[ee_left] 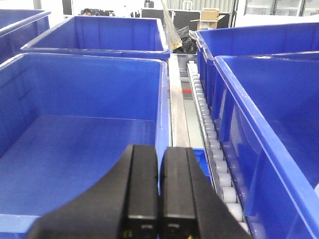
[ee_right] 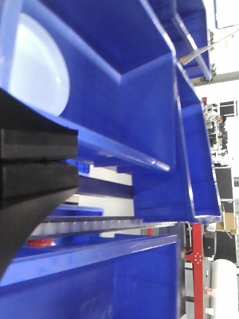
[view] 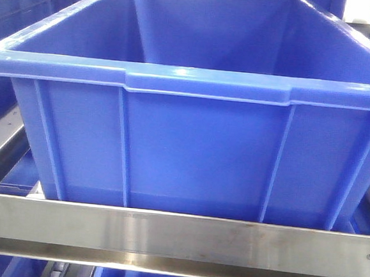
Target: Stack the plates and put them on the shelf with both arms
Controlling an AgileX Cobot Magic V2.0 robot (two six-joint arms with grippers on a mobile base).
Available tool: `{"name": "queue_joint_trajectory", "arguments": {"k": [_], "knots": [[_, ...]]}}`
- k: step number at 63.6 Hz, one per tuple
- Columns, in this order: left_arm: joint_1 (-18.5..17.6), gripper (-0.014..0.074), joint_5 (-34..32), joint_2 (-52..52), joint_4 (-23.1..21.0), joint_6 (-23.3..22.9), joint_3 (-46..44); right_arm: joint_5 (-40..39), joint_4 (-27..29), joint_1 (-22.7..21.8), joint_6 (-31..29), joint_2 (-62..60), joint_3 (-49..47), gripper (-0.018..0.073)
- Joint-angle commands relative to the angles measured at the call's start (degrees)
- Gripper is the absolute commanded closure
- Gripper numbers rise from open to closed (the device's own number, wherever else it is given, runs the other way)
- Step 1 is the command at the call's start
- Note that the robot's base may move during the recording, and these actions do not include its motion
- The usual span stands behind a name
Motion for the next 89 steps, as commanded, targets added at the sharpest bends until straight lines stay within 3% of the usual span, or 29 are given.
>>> {"name": "queue_joint_trajectory", "arguments": {"k": [1,12,30,39,89], "knots": [[-0.3,0.0516,-4.9,0.3,-0.5,-0.3,-2.0,-6.4,-1.2,-0.2,-0.8,-0.9,1.4,0.0503],[-0.3,0.0516,-4.9,0.3,-0.5,-0.3,-2.0,-6.7,-3.0,-0.3,-0.8,-4.6,8.2,0.0503],[-0.3,0.0516,-4.9,0.3,-0.5,-0.3,-2.0,-8.5,-2.4,-5.9,-0.7,-8.9,17.8,0.0503],[-0.3,0.0516,-4.7,0.3,-0.5,-0.3,-1.9,-15.5,-2.2,-5.4,0.7,-8.9,21.5,0.0503],[-0.3,0.0516,-4.4,0.3,-0.5,-0.3,-1.9,-14.9,-2.7,-3.9,1.6,-8.9,21.3,0.0503]]}}
